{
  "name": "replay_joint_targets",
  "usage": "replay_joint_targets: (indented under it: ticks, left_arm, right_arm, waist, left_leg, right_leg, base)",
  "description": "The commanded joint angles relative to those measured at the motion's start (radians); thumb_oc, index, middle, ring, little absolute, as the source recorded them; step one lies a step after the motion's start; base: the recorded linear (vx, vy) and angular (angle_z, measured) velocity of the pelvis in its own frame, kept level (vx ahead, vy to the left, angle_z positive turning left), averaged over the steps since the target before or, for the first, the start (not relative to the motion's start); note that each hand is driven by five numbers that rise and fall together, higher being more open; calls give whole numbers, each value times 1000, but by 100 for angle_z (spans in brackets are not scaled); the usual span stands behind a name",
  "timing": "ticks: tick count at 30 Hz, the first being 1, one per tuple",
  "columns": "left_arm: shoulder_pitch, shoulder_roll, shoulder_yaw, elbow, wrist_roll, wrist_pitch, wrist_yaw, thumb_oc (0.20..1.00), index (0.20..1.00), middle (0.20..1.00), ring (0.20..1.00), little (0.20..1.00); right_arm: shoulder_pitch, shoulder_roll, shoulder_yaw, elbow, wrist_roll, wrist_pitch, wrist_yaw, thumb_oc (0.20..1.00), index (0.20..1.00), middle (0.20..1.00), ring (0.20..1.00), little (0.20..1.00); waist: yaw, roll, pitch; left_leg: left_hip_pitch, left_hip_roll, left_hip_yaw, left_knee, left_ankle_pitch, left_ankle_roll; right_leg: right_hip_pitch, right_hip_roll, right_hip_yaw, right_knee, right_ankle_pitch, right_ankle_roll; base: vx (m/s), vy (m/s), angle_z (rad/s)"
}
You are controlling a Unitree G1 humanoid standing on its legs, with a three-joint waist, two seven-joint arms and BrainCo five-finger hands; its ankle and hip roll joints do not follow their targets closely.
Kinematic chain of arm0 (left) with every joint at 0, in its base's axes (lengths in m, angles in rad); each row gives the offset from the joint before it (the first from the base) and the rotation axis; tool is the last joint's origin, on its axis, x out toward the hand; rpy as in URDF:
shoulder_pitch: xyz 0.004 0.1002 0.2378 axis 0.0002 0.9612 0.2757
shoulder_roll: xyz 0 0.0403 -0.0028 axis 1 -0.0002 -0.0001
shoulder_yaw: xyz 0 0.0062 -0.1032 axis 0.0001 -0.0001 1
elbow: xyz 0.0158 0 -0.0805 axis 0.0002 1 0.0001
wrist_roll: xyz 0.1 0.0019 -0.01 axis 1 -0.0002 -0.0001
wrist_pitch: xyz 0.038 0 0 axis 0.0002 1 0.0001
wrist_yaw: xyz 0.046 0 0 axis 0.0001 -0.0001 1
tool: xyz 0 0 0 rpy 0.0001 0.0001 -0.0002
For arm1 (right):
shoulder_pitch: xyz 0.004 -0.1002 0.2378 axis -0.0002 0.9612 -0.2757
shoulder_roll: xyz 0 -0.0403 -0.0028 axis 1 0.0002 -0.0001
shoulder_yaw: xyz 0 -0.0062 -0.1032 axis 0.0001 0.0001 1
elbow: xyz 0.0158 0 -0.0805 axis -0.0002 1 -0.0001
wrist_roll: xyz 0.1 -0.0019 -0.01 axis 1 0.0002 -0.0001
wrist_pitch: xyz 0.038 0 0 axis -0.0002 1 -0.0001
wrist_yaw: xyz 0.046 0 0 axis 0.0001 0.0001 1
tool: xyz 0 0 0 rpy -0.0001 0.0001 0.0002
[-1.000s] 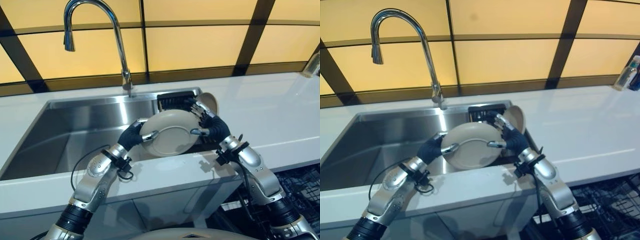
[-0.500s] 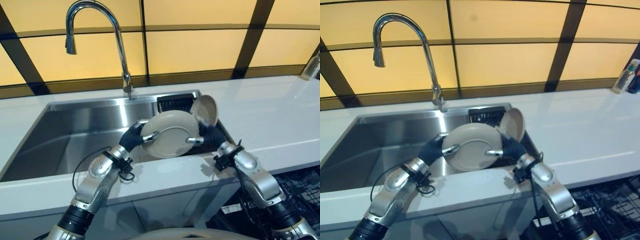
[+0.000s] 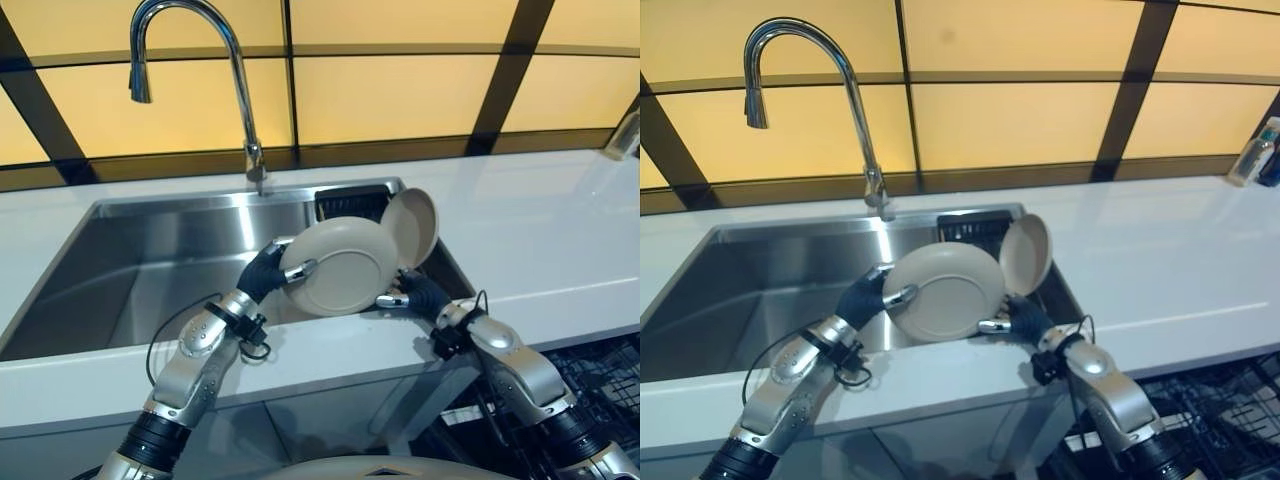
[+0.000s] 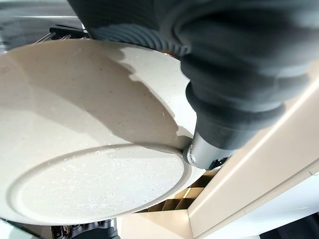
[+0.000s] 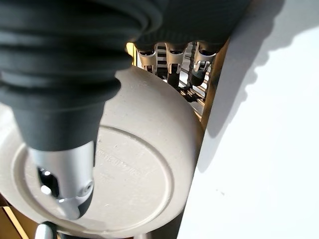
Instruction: Pick up plates and place into dishwasher.
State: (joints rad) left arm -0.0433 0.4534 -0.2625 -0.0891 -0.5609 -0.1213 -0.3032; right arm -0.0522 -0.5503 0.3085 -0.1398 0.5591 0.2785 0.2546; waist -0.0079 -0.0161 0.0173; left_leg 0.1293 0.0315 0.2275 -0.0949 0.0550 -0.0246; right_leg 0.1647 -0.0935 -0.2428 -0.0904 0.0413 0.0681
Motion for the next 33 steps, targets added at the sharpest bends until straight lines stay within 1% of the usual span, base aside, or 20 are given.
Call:
replay_joint_targets:
  ticks: [1,5,11,16,20,23,29,30,31,32,33]
  left_arm:
    - [-96,-32,-70,27,-5,-56,-7,200,200,200,200,200]
    - [-92,-44,-75,33,-9,-49,-9,200,200,200,200,200]
    - [-84,-67,-81,38,-14,-26,-8,200,200,200,200,200]
    - [-80,-70,-93,46,-10,-16,-8,200,200,200,200,200]
    - [-88,-71,-100,56,-13,-20,-15,200,200,200,200,200]
    - [-99,-74,-110,59,-11,-20,-16,200,200,200,200,200]
    - [-130,-77,-124,61,-11,-11,1,200,200,200,200,200]
    - [-137,-78,-128,63,-14,-11,8,200,200,200,200,200]
    - [-145,-79,-131,67,-18,-10,13,200,200,200,200,200]
    - [-150,-80,-133,70,-22,-11,15,200,200,200,200,200]
    - [-155,-83,-135,73,-23,-10,16,200,200,200,200,200]
  right_arm:
    - [-55,71,100,-101,78,-51,95,1000,1000,1000,1000,1000]
    - [-55,106,98,-109,85,-92,98,1000,1000,1000,1000,1000]
    - [-52,155,88,-121,112,-156,67,1000,1000,1000,1000,1000]
    - [-72,183,81,-140,161,-230,49,1000,1000,1000,1000,1000]
    - [-116,206,73,-161,218,-248,30,1000,1000,1000,1000,1000]
    - [-144,223,81,-167,217,-249,2,1000,1000,1000,1000,1000]
    - [-194,231,107,-164,203,-226,-27,1000,1000,1000,1000,1000]
    - [-203,232,112,-165,202,-222,-34,931,931,931,931,931]
    - [-215,235,117,-163,202,-217,-40,580,580,580,580,580]
    - [-224,236,120,-160,203,-214,-43,272,272,272,272,272]
    - [-235,241,125,-159,200,-206,-47,200,200,200,200,200]
  waist:
    - [21,-20,13]
    - [21,-16,9]
    - [26,-13,4]
    - [26,-7,5]
    - [27,-2,4]
    - [30,1,0]
    - [34,3,-7]
    - [35,3,-7]
    - [36,3,-8]
    - [37,3,-9]
    - [38,3,-11]
  left_leg:
    - [43,-2,9,8,-104,9]
    - [45,-4,6,8,-107,12]
    - [44,-6,15,8,-111,14]
    - [46,-6,26,8,-113,14]
    - [45,-8,30,8,-113,15]
    - [44,-10,27,8,-116,17]
    - [44,-14,22,8,-116,18]
    - [44,-14,22,8,-116,18]
    - [45,-14,21,8,-116,19]
    - [45,-14,21,8,-116,19]
    - [46,-15,19,8,-117,19]
  right_leg:
    - [-56,-11,14,3,2,56]
    - [-57,-11,17,3,2,55]
    - [-64,-19,4,3,6,59]
    - [-70,-23,-5,3,9,62]
    - [-75,-25,-6,3,11,61]
    - [-78,-26,-5,3,11,61]
    - [-77,-27,-4,3,10,61]
    - [-77,-27,-5,3,10,60]
    - [-76,-27,-5,3,9,60]
    - [-75,-27,-6,3,9,60]
    - [-75,-27,-6,3,9,59]
  base:
    - [0,0,0]
    - [0,0,0]
    - [0,0,0]
    - [-8,-6,-2]
    - [-11,-2,-9]
    - [0,0,0]
    - [0,0,0]
    - [0,0,0]
    - [0,0,0]
    - [0,0,0]
    - [0,0,0]
